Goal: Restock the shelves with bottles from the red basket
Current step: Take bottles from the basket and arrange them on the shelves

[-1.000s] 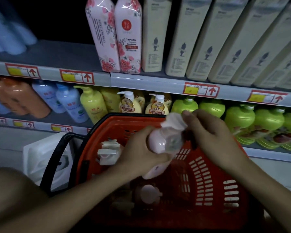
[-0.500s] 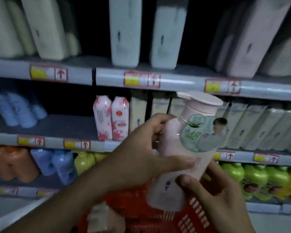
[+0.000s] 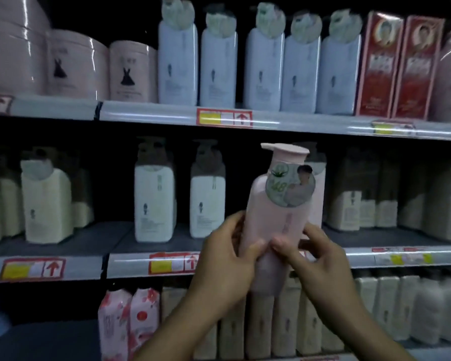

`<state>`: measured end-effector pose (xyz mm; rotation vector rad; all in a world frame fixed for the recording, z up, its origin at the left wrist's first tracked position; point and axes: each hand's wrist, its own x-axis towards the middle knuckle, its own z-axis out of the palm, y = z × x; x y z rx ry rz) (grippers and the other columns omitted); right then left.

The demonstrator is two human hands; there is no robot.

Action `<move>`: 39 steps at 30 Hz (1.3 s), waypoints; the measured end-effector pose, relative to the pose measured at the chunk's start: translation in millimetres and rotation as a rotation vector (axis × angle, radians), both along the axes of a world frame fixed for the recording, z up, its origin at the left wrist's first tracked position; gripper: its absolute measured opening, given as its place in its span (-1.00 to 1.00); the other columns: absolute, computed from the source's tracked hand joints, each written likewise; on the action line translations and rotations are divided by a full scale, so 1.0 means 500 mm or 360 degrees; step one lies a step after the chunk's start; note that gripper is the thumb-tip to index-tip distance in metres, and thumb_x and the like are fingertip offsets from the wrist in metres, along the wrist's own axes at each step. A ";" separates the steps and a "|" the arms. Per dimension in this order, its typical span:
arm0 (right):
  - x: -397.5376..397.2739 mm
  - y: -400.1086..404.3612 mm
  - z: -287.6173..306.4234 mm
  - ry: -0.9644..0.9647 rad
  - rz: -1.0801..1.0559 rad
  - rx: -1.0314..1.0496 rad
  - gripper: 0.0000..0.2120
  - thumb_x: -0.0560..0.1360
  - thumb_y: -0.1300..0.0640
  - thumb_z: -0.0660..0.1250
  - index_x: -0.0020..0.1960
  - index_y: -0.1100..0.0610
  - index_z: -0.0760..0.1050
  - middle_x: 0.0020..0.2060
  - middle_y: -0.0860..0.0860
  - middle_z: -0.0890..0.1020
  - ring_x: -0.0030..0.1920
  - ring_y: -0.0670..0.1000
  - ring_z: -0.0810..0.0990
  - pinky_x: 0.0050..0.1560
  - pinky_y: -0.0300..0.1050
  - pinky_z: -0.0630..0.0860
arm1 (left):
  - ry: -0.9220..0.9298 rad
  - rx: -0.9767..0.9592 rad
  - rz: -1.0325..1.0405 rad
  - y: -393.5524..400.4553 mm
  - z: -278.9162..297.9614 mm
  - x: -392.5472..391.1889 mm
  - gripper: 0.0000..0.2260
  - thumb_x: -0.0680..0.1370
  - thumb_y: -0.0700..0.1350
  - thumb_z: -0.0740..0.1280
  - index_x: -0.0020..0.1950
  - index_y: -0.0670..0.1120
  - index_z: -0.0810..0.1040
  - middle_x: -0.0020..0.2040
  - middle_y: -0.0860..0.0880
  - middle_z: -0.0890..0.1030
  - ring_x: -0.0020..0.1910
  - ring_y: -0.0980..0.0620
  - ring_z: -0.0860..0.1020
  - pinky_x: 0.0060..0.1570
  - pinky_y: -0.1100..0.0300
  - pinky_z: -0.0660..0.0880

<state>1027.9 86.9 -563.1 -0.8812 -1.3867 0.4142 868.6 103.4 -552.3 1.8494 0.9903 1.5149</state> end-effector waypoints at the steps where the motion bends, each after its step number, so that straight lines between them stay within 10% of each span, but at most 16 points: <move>1: 0.004 0.027 0.024 -0.0034 0.0004 0.0045 -0.77 0.47 0.08 0.50 0.12 0.00 0.64 0.02 -0.02 0.71 0.00 -0.07 0.68 -0.08 -0.19 0.61 | -0.0027 0.0032 0.0037 0.026 0.025 0.010 -0.57 0.51 -0.19 0.47 0.33 0.08 0.51 0.14 0.19 0.65 0.08 0.29 0.62 0.05 0.41 0.54; 9: 0.012 0.211 0.060 -0.0172 -0.0075 0.0139 -0.63 0.56 0.19 0.39 0.34 0.01 0.49 0.09 -0.11 0.69 0.08 -0.19 0.65 0.03 -0.24 0.62 | -0.0036 -0.0051 0.0298 0.199 0.058 0.070 -0.56 0.54 -0.20 0.40 0.38 0.03 0.42 0.22 0.04 0.61 0.20 0.03 0.59 0.21 0.04 0.56; 15: 0.018 0.274 0.044 -0.0280 -0.0325 0.0028 -0.69 0.57 0.11 0.36 0.29 -0.06 0.44 0.04 -0.19 0.65 0.06 -0.17 0.62 -0.08 -0.35 0.52 | -0.0007 -0.0017 0.0504 0.237 0.032 0.112 -0.64 0.58 -0.03 0.35 0.37 0.09 0.44 0.18 0.08 0.63 0.14 0.06 0.60 0.11 0.15 0.56; 20: 0.005 0.289 0.050 -0.0376 -0.0549 -0.0125 -0.59 0.55 0.03 0.39 0.35 0.06 0.42 0.18 -0.02 0.64 0.16 -0.02 0.61 0.18 0.01 0.58 | 0.0162 -0.0093 0.0631 0.229 0.013 0.124 -0.53 0.55 -0.07 0.39 0.43 0.11 0.36 0.23 0.08 0.61 0.14 0.09 0.60 0.06 0.24 0.57; 28: -0.012 0.259 -0.001 -0.0478 -0.0647 -0.0241 -0.43 0.58 0.24 0.32 0.55 0.09 0.25 0.38 0.01 0.51 0.34 0.01 0.52 0.35 -0.16 0.40 | 0.0369 -0.0175 0.0816 0.231 -0.029 0.117 -0.58 0.47 0.08 0.44 0.28 0.11 0.40 0.16 0.10 0.63 0.10 0.07 0.61 0.12 0.18 0.55; 36: 0.004 0.300 -0.083 -0.1073 -0.0937 -0.0044 -0.24 -0.25 0.30 0.72 -0.03 0.13 0.74 0.05 0.07 0.73 -0.17 -0.07 0.76 -0.14 -0.40 0.53 | 0.0723 -0.0190 0.0810 0.236 -0.002 0.120 -0.76 0.58 -0.03 0.34 0.20 -0.06 0.41 0.21 -0.05 0.57 0.22 -0.07 0.54 0.13 0.13 0.50; 39: -0.004 0.276 -0.018 -0.1167 -0.0694 -0.0377 -0.29 0.42 0.10 0.52 0.51 0.14 0.35 0.55 0.15 0.27 0.31 -0.16 0.56 0.23 -0.35 0.44 | 0.0733 -0.0235 0.0838 0.257 0.020 0.128 -0.83 0.59 -0.06 0.31 0.08 -0.06 0.36 0.18 -0.08 0.59 0.21 -0.09 0.57 0.13 0.09 0.52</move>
